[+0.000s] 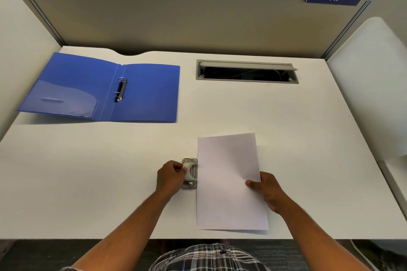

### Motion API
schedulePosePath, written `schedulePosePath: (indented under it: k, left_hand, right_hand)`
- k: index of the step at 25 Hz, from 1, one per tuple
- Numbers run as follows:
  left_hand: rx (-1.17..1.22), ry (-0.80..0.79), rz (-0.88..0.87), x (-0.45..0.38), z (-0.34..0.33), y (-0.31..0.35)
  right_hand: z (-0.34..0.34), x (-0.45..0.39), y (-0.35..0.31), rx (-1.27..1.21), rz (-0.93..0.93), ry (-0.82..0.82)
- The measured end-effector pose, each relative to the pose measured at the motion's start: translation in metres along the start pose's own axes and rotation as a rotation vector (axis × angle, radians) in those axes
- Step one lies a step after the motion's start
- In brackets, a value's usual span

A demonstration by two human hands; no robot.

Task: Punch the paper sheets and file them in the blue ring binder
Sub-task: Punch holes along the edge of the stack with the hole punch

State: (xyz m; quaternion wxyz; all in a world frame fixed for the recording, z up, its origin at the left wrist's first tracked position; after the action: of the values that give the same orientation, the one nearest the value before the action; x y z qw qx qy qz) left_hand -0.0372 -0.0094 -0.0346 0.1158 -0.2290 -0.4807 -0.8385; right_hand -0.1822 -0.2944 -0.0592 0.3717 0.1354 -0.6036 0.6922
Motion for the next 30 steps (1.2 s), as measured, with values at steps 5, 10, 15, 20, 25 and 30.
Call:
schedulePosePath:
  k: [5,10,15,20,25,30]
  left_hand:
    - [-0.015,0.007,-0.019,0.001,-0.001,-0.001]
    - [-0.022,0.002,-0.029,0.0,-0.001,-0.002]
    - [-0.008,0.004,-0.026,0.002,0.001,0.0]
    - [0.009,-0.003,0.006,0.003,0.003,0.002]
    - [-0.006,-0.021,-0.006,0.005,0.005,0.009]
    - [-0.015,-0.017,0.0,0.007,0.006,0.013]
  right_hand:
    - [0.0,0.003,0.002,-0.009,0.01,0.008]
    - [-0.003,0.006,0.001,0.008,0.019,-0.004]
    - [-0.011,0.002,-0.007,0.025,0.026,0.023]
    - [-0.019,-0.002,-0.014,0.021,0.035,0.028]
    - [-0.024,-0.005,-0.012,0.022,0.032,0.034]
    - [-0.028,-0.008,-0.008,-0.01,0.007,0.035]
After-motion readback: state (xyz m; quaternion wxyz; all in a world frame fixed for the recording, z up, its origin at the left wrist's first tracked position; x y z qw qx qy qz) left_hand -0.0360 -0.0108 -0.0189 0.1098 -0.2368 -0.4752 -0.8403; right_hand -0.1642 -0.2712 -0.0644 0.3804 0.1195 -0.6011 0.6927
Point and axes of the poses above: each hand's wrist, its own x-axis away from the middle knuckle, its own z-axis out of the back of the hand, y = z × x, the point moved 1 cm from there along -x, towards the middle knuckle, and after that the axes turned 9 degrees about x, right-handed, at the moved point
